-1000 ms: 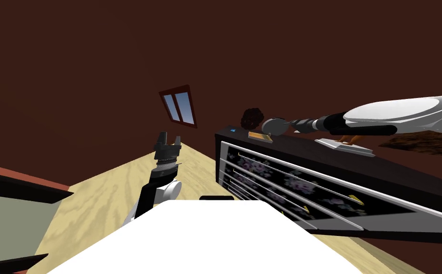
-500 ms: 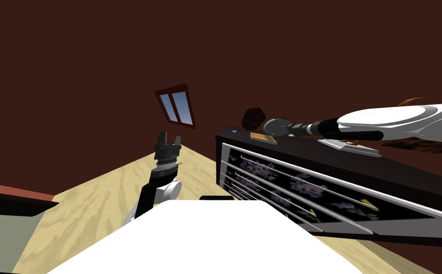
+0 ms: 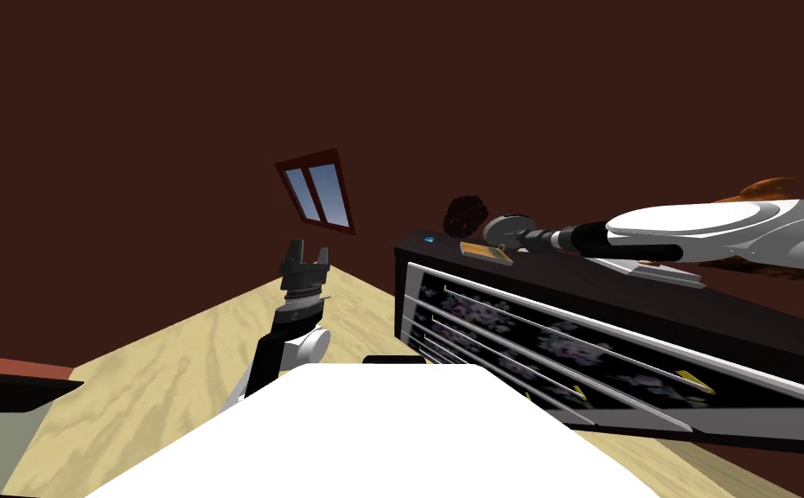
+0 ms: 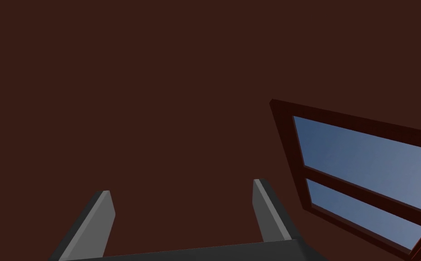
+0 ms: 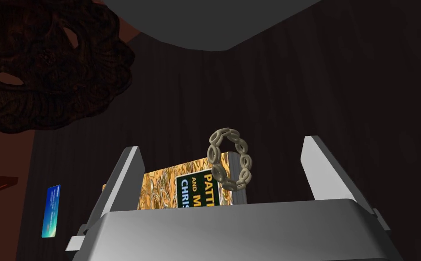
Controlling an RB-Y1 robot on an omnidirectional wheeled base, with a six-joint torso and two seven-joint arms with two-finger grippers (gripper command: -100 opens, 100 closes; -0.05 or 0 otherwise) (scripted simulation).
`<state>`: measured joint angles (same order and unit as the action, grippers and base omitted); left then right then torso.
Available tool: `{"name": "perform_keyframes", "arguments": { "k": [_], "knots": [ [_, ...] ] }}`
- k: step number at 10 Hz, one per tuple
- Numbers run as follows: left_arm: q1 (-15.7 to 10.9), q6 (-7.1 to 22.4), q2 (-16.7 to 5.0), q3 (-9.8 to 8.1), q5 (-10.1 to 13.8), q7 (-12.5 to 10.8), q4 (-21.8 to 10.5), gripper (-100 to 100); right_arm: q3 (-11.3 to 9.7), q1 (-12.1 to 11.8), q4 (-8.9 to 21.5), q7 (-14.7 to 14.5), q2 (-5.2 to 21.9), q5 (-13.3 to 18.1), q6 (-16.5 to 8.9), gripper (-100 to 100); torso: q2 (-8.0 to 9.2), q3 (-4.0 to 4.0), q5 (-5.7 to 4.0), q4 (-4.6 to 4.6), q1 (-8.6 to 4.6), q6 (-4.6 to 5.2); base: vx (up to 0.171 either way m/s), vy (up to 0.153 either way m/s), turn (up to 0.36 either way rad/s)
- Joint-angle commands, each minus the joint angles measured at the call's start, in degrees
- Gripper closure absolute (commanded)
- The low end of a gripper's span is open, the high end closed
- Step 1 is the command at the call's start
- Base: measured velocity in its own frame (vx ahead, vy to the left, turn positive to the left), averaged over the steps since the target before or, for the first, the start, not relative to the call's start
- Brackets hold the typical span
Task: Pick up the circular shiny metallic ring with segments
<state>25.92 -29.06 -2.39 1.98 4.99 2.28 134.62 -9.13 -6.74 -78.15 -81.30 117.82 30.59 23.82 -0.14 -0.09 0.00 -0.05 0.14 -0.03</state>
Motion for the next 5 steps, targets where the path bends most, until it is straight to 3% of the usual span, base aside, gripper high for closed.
{"name": "perform_keyframes", "arguments": {
  "k": [1,3,4,5],
  "knots": [
    [0.00,0.00,0.00,0.00,0.00,0.00,0.00,0,-1.30,0.84,-1.06,-1.10,-0.60,-1.59,0.10,-100,0.00,0.00,0.00,0.00,0.00,0.00,0.038,0.032,-0.051],
    [0.00,0.00,0.00,0.00,0.00,0.00,0.00,0,-1.56,1.14,-0.92,-1.10,-0.65,-1.42,0.09,-100,-0.01,0.00,0.01,0.00,0.05,0.01,0.027,0.028,-0.021],
    [0.00,0.00,0.00,0.00,0.00,0.00,0.00,0,-1.84,1.35,-1.01,-1.20,-0.64,-1.51,0.04,0,0.05,0.03,0.00,0.01,-0.01,0.00,0.000,0.000,0.000],
    [0.00,0.00,0.00,0.00,0.00,0.00,0.00,0,-2.32,0.70,0.35,-0.45,-0.61,-1.60,-0.32,-100,0.09,0.06,-0.02,0.03,-0.06,0.01,-0.056,-0.022,0.231]
  ]
}}
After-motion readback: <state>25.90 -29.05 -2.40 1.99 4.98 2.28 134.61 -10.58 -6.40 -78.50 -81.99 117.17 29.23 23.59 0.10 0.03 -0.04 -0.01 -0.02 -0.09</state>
